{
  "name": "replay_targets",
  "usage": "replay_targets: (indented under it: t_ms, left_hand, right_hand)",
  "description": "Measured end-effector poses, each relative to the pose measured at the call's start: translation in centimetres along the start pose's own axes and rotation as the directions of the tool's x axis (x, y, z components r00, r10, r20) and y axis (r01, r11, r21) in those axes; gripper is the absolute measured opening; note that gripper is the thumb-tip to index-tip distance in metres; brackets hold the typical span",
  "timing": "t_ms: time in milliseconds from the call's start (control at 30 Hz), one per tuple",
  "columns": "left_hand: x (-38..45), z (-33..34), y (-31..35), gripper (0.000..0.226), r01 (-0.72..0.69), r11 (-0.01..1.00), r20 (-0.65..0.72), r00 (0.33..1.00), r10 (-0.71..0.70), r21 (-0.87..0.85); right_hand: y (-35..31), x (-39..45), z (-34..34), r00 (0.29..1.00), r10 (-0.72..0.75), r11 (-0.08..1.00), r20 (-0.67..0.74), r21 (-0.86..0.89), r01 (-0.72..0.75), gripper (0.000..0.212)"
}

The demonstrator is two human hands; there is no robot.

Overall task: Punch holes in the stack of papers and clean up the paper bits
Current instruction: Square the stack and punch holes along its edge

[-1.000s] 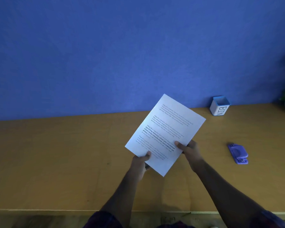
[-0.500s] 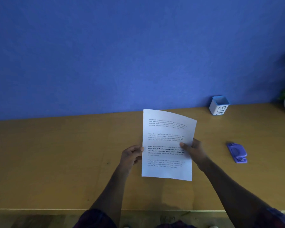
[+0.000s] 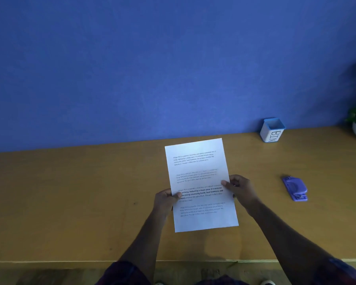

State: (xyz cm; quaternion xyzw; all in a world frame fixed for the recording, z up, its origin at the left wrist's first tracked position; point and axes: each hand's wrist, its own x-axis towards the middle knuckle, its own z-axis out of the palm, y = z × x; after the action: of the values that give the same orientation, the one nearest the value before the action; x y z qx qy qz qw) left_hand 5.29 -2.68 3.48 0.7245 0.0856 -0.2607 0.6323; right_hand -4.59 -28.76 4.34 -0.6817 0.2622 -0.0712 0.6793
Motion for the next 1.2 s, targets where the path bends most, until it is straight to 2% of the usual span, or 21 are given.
replay_targets:
  t_ms: [267, 400, 600, 667, 967, 1133, 1200]
  left_hand:
    - [0.0, -0.2, -3.4, 0.004, 0.077, 0.982, -0.036, 0.997, -0.072, 0.171]
    - [0.1, -0.2, -4.8, 0.018, 0.082, 0.971, -0.035, 0.997, -0.076, 0.224]
    - [0.3, -0.1, -5.4, 0.020, 0.093, 0.947, -0.115, 0.991, -0.060, 0.307]
    - [0.3, 0.0, -5.4, 0.023, 0.088, 0.933, -0.142, 0.989, -0.040, 0.348]
    - [0.3, 0.2, -6.0, 0.019, 0.044, 0.889, -0.162, 0.986, 0.035, 0.456]
    - [0.3, 0.3, -6.3, 0.016, 0.019, 0.856, -0.160, 0.984, 0.074, 0.517]
    - [0.2, 0.4, -6.3, 0.014, 0.016, 0.844, -0.170, 0.981, 0.089, 0.535]
  right_hand:
    - [4.0, -0.2, -1.1, 0.982, 0.180, 0.948, 0.051, -0.274, -0.159, 0.009]
    - [5.4, -0.2, -1.1, 0.977, 0.211, 0.916, 0.030, -0.355, -0.187, 0.006]
    - [6.5, -0.1, -0.9, 0.976, 0.197, 0.876, -0.089, -0.431, -0.216, 0.008]
    - [6.7, -0.2, -0.8, 0.976, 0.193, 0.866, -0.099, -0.451, -0.217, 0.004]
    - [7.0, -0.6, -0.6, 0.983, 0.142, 0.813, -0.112, -0.554, -0.181, 0.017]
    - [7.2, -0.7, -0.4, 0.991, 0.091, 0.709, -0.097, -0.692, -0.133, 0.027]
    - [7.4, -0.7, -0.4, 0.995, 0.087, 0.637, -0.058, -0.764, -0.100, 0.032]
